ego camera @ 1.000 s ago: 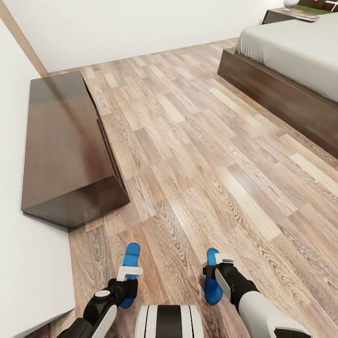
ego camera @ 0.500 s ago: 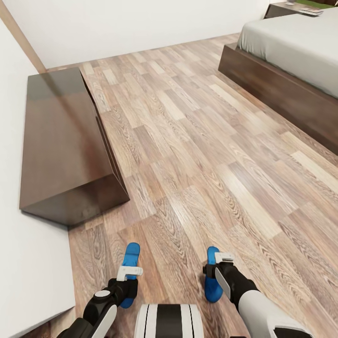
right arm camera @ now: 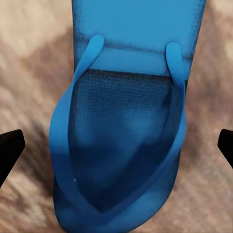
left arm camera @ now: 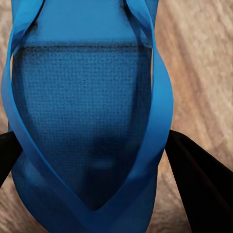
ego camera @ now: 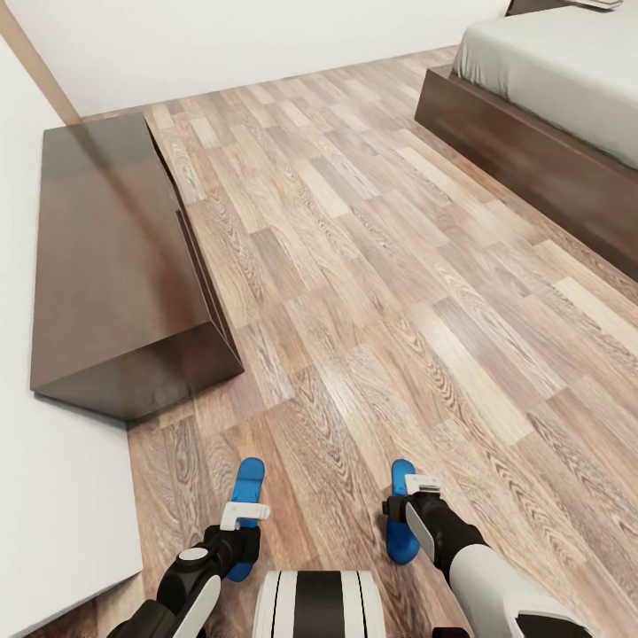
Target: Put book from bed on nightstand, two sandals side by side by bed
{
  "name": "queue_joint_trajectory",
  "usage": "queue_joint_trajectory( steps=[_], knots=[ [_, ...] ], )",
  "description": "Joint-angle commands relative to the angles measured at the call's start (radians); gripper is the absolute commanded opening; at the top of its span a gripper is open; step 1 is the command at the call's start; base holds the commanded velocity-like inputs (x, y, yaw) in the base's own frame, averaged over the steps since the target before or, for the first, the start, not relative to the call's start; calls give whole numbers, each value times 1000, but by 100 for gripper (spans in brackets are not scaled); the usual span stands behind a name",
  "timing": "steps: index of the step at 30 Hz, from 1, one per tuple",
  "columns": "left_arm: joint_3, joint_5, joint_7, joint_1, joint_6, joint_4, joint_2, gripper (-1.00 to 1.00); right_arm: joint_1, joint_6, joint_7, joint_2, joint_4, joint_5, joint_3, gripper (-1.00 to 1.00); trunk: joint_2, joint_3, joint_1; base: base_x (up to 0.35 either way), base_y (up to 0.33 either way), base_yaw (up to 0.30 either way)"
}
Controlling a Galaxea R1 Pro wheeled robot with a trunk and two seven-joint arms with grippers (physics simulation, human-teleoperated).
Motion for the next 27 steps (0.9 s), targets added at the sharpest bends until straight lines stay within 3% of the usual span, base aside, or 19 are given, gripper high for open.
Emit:
queue_joint_trajectory(
  steps=[1, 11, 27],
  knots=[
    [-3, 10, 10, -1, 2, -1, 1, -100, 0, 6, 0, 1, -2, 6, -7, 100, 0, -1, 0, 0, 0, 0],
    [-3, 10, 10, -1, 2, -2, 1, -100, -1, 6, 0, 1, 0, 6, -7, 100, -2, -32, 3, 0, 0, 0],
    [-4, 10, 10, -1, 2, -2, 1, -100, -1, 6, 0, 1, 1, 6, -7, 100, -2, -32, 3, 0, 0, 0]
  ],
)
